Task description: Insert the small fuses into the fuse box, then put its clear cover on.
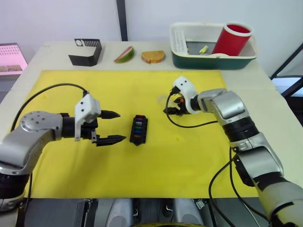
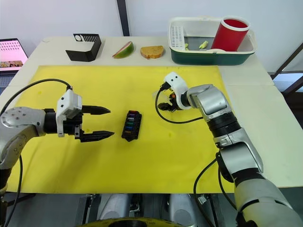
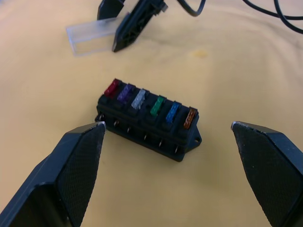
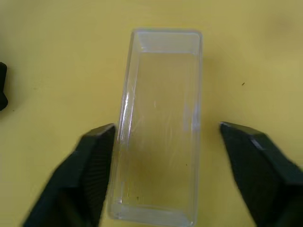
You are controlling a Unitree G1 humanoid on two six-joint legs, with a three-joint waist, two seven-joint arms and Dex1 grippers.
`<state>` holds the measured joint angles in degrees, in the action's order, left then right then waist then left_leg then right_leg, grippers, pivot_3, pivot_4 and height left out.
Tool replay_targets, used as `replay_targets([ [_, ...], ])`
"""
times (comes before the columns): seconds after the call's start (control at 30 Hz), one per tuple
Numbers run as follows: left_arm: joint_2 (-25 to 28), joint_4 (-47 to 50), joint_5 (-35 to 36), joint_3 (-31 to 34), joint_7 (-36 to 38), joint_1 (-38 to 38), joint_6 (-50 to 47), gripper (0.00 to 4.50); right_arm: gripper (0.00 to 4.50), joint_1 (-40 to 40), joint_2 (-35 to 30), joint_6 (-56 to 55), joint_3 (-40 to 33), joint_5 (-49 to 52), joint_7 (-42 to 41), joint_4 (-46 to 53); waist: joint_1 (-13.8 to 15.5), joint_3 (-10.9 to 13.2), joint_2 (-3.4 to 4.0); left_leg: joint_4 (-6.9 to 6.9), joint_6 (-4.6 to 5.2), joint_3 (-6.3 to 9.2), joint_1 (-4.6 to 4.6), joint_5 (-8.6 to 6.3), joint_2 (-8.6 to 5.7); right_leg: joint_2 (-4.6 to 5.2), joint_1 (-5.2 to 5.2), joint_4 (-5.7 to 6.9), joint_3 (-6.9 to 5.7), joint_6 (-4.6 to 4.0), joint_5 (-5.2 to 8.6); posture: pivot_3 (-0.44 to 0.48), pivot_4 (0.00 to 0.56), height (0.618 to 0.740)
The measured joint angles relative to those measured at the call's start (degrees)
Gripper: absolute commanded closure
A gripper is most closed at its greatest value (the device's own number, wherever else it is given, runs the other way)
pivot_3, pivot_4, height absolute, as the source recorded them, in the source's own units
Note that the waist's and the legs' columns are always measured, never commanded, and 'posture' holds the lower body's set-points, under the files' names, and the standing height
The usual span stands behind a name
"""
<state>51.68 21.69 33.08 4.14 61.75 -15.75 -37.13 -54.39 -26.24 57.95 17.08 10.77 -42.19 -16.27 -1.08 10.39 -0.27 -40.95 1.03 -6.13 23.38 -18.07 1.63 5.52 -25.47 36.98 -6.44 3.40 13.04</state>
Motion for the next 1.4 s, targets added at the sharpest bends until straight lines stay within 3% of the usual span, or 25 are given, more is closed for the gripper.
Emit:
replay_targets([
  [0.03,-0.01,0.56,-0.11,0.02,-0.60,0.82,0.00,0.00,2.79,-0.06,0.20,-0.20,0.05,-0.21,-0.08,-0.07,0.04,0.00,0.00,0.00,0.00,0.00,0.00,0.00,0.00,0.00,0.00,0.00,0.00,0.00,0.00,0.000,0.150,0.740],
  [0.2,-2.55,7.14,0.38,0.97,-7.50,7.57,-3.13,0.00,2.81,-0.07,0.33,-0.64,0.50,-1.08,-0.45,0.07,0.15,0.00,0.00,0.00,0.00,0.01,0.00,0.00,-0.02,0.05,0.01,-0.01,0.04,0.00,0.00,0.000,0.150,0.740],
  [0.47,-10.37,17.95,2.16,2.33,-25.09,14.47,-12.36,0.00,2.81,-0.02,0.25,1.35,0.35,-1.00,-0.42,4.24,0.25,0.00,0.01,0.00,-0.01,0.05,-0.01,0.00,-0.03,0.06,0.03,0.01,0.05,0.00,0.00,0.000,0.150,0.740],
  [0.67,-16.24,21.71,-1.07,-0.78,-35.65,18.37,-14.08,0.00,2.81,-0.02,0.28,4.21,-0.43,0.30,-0.39,9.13,0.37,-0.01,0.00,-0.01,0.00,0.06,-0.01,0.00,-0.03,0.07,0.04,0.00,0.04,-0.01,-0.01,0.000,0.150,0.740],
  [1.17,-25.62,20.32,-10.28,-12.97,-46.13,18.00,-12.18,0.00,2.81,-0.16,0.24,9.12,-2.64,3.23,1.54,16.60,0.48,-0.02,0.00,-0.01,0.04,0.06,-0.01,-0.02,-0.04,0.07,0.05,-0.01,0.03,-0.01,0.00,0.000,0.150,0.740],
  [1.4,-30.28,19.17,-14.19,-15.57,-50.41,17.26,-12.03,0.00,2.81,-0.10,0.09,11.12,-2.99,4.47,2.65,18.96,0.48,-0.03,-0.01,-0.01,0.18,0.07,-0.02,-0.10,-0.05,0.09,0.06,0.00,0.03,-0.01,-0.01,0.000,0.150,0.740],
])
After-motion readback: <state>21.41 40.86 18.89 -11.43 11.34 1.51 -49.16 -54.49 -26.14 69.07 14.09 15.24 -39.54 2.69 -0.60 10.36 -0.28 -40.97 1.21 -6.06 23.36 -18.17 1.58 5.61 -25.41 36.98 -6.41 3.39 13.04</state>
